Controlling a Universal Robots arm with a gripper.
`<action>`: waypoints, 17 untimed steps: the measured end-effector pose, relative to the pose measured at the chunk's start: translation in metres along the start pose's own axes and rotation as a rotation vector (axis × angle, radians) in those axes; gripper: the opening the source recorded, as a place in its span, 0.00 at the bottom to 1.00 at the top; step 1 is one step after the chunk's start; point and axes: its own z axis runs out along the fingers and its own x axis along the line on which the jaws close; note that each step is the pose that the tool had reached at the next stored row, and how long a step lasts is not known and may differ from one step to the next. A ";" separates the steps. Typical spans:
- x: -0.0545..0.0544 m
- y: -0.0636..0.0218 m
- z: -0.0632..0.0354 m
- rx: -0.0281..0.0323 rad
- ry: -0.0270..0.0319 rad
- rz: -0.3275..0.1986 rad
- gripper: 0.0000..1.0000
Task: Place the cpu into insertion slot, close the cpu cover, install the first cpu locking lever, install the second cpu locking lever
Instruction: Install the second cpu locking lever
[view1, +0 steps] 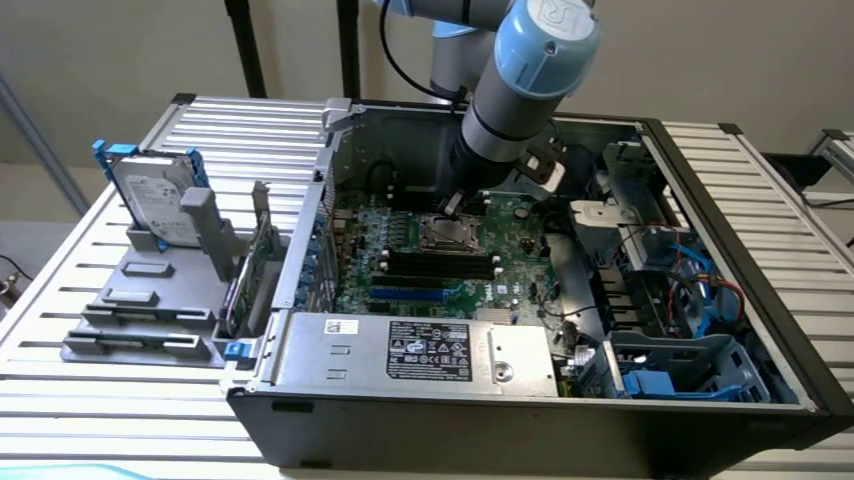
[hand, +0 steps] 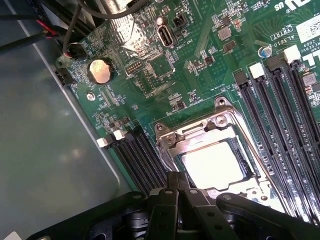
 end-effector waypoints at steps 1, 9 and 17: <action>0.000 0.0000 0.0000 0.0000 0.0000 0.000 0.11; 0.000 0.0001 -0.0002 0.0001 -0.0001 0.000 0.11; -0.017 0.0067 -0.0161 0.0025 -0.0011 0.001 0.11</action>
